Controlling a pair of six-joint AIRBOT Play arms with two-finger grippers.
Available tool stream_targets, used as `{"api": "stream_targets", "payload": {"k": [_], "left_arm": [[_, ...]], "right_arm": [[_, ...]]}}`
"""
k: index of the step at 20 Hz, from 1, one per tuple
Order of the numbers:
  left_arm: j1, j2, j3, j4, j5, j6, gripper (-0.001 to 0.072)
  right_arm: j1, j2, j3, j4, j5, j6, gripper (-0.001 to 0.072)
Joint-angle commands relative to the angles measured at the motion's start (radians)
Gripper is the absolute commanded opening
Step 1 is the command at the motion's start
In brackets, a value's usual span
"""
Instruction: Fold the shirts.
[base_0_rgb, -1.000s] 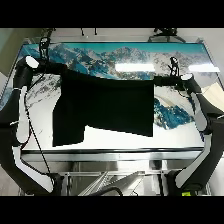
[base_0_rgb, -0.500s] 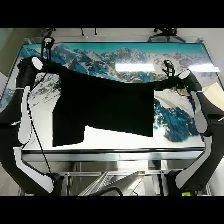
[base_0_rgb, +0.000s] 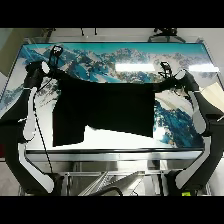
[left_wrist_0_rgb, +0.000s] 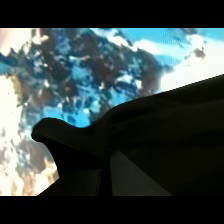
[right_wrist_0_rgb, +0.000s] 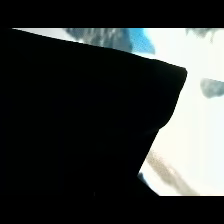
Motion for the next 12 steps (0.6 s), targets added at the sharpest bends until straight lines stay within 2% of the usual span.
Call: {"api": "stream_targets", "payload": {"k": [1,12], "left_arm": [[0.01,-0.021,0.0,0.008,-0.018,0.01,0.0015],[0.019,-0.063,0.001,0.007,-0.051,-0.003,0.0015]], "right_arm": [[0.001,0.001,0.0,-0.066,0.035,0.048,0.002],[0.009,0.0,0.0,-0.067,0.017,0.074,0.002]]}}
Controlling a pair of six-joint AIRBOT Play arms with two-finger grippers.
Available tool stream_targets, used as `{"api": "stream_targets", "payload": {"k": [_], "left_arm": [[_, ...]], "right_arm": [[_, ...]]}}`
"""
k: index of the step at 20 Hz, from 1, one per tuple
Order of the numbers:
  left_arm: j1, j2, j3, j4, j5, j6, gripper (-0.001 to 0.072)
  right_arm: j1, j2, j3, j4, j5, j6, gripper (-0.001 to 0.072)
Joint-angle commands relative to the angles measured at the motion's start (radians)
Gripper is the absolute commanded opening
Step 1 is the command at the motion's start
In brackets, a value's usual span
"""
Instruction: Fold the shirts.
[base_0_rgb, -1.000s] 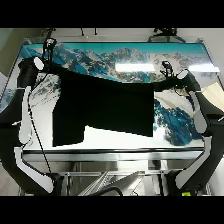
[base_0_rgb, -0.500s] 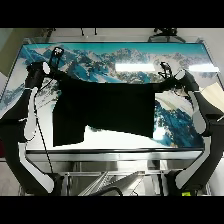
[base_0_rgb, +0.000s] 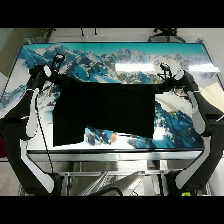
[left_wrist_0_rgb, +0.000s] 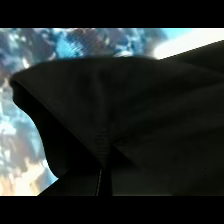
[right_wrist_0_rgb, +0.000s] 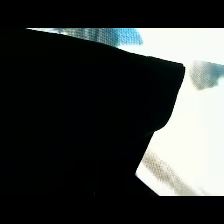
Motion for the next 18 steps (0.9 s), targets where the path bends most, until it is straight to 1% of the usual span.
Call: {"api": "stream_targets", "payload": {"k": [1,3,4,5,6,7,8,11,13,14,16,18], "left_arm": [[0.001,-0.006,0.001,-0.001,0.008,-0.008,0.0015],[-0.003,-0.006,0.001,-0.004,0.027,-0.008,0.0017],[-0.008,-0.003,0.001,-0.004,0.031,-0.008,0.0018],[-0.016,0.006,0.002,-0.001,0.028,-0.008,0.0019],[-0.016,0.019,0.005,0.0,0.019,-0.008,0.005],[-0.017,0.036,0.018,-0.001,-0.007,-0.008,0.0458],[-0.016,0.053,0.036,0.0,-0.036,-0.016,0.0674],[0.011,0.111,0.122,0.0,-0.212,-0.043,0.0676],[0.059,0.157,0.129,0.0,-0.337,-0.059,0.0676],[0.092,0.18,0.101,-0.001,-0.398,-0.077,0.0676],[0.182,0.222,-0.017,-0.014,-0.528,-0.14,0.0676],[0.285,0.264,-0.204,-0.084,-0.632,-0.169,0.0676]], "right_arm": [[0.001,0.0,0.0,-0.002,-0.005,0.007,0.002],[0.002,0.0,0.0,0.0,-0.004,0.007,0.0021],[0.002,0.001,0.0,0.002,-0.004,0.007,0.0064],[0.002,0.003,0.001,0.002,-0.003,0.008,0.0226],[0.002,0.01,0.002,0.002,0.002,0.008,0.0366],[0.002,0.026,0.002,0.002,0.01,0.009,0.0422],[0.0,0.05,0.002,0.002,0.014,0.029,0.0434],[-0.016,0.133,0.002,0.001,0.053,0.096,0.0434],[-0.037,0.169,0.002,0.0,0.152,0.103,0.0434],[-0.053,0.176,0.0,0.002,0.225,0.117,0.0434],[-0.077,0.183,-0.033,0.01,0.36,0.139,0.0433],[-0.09,0.201,-0.114,0.019,0.415,0.139,0.0433]]}}
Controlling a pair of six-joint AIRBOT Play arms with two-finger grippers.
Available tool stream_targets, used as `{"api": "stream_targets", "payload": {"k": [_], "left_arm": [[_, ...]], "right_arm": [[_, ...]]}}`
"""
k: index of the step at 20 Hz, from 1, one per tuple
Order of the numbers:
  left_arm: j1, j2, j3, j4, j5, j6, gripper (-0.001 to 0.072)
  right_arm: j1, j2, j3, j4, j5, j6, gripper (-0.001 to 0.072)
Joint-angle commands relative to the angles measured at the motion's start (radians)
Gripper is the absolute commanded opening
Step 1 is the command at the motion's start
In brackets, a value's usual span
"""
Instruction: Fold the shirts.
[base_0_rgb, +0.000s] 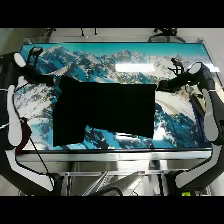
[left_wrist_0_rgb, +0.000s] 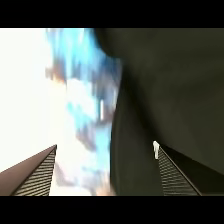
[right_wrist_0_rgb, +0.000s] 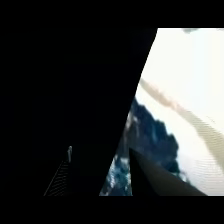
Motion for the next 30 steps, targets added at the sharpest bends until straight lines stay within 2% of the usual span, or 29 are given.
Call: {"api": "stream_targets", "payload": {"k": [1,5,10,13,14,15,16,18,19,20,23,24,25,27,30], "left_arm": [[0.166,0.08,-0.274,-0.109,-0.212,-0.068,0.0675],[0.275,0.143,-0.581,-0.149,-0.111,-0.069,0.0654],[0.256,0.145,-0.756,-0.386,0.103,0.089,0.0654],[0.229,0.145,-0.796,-0.385,0.164,0.129,0.0645],[0.226,0.145,-0.795,-0.398,0.164,0.135,0.057],[0.226,0.145,-0.791,-0.436,0.15,0.163,0.0422],[0.226,0.145,-0.784,-0.481,0.125,0.2,0.0336],[0.225,0.145,-0.769,-0.513,0.081,0.216,0.0337],[0.225,0.145,-0.762,-0.51,0.055,0.217,0.0202],[0.225,0.145,-0.756,-0.511,0.031,0.23,0.0015],[0.236,0.145,-0.714,-0.509,-0.041,0.202,0.0015],[0.243,0.145,-0.698,-0.499,-0.075,0.184,0.0015],[0.251,0.146,-0.684,-0.48,-0.116,0.156,0.0014],[0.265,0.177,-0.695,-0.45,-0.169,0.109,0.0015],[0.269,0.272,-0.789,-0.424,-0.159,0.063,0.0015]], "right_arm": [[-0.023,0.037,-0.114,0.027,0.144,0.022,0.0433],[-0.023,0.078,-0.235,0.03,0.14,0.02,0.0433],[-0.023,0.133,-0.256,0.067,0.11,0.01,0.0432],[-0.023,0.154,-0.256,0.067,0.099,0.01,0.0432],[-0.023,0.158,-0.256,0.068,0.099,0.005,0.0432],[-0.023,0.16,-0.256,0.068,0.099,0.006,0.0432],[-0.023,0.16,-0.256,0.068,0.099,0.006,0.0432],[-0.023,0.16,-0.257,0.067,0.096,0.007,0.0432],[-0.023,0.16,-0.257,0.067,0.093,0.013,0.0432],[-0.023,0.16,-0.256,0.063,0.09,0.023,0.0432],[-0.047,0.154,-0.257,0.06,0.101,0.11,0.0425],[-0.062,0.15,-0.262,0.061,0.12,0.129,0.0334],[-0.074,0.149,-0.278,0.061,0.135,0.138,0.0294],[-0.091,0.149,-0.335,0.064,0.148,0.132,0.0298],[-0.109,0.149,-0.433,0.064,0.133,0.108,0.0303]]}}
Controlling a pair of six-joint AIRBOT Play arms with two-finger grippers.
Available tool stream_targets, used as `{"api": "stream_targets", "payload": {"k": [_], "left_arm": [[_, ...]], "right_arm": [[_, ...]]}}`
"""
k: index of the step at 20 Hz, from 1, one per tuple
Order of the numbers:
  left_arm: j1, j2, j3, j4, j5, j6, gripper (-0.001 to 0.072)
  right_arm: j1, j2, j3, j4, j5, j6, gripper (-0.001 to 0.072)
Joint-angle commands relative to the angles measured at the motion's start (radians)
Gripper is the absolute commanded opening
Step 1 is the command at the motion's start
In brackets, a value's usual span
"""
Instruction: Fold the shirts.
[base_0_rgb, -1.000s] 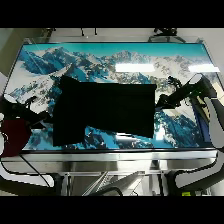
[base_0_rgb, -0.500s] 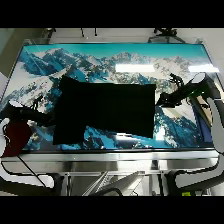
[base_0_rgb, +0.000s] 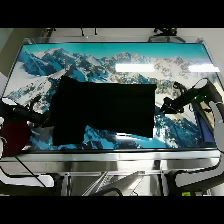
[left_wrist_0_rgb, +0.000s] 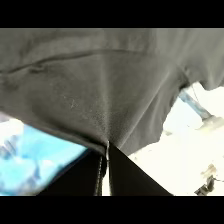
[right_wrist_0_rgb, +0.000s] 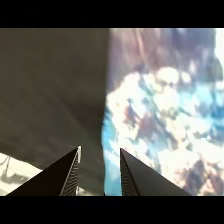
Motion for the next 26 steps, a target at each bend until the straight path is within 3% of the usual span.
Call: {"api": "stream_targets", "payload": {"k": [1,9,15,25,26], "left_arm": [[0.001,0.093,-0.088,0.065,-0.034,-0.076,0.0015],[0.003,0.179,-0.24,0.113,-0.031,-0.082,0.0015],[0.003,0.18,-0.242,0.113,-0.035,-0.081,0.0015],[0.003,0.18,-0.242,0.112,-0.033,-0.078,0.0015],[0.003,0.18,-0.242,0.111,-0.034,-0.078,0.0015]], "right_arm": [[-0.02,-0.001,-0.102,0.002,-0.007,-0.004,0.0302],[-0.019,0.035,-0.234,0.072,-0.011,-0.031,0.0302],[0.005,0.055,-0.381,0.114,-0.139,-0.066,0.0302],[0.055,0.075,-0.4,0.137,-0.1,-0.137,0.0291],[0.055,0.079,-0.4,0.143,-0.101,-0.142,0.021]]}}
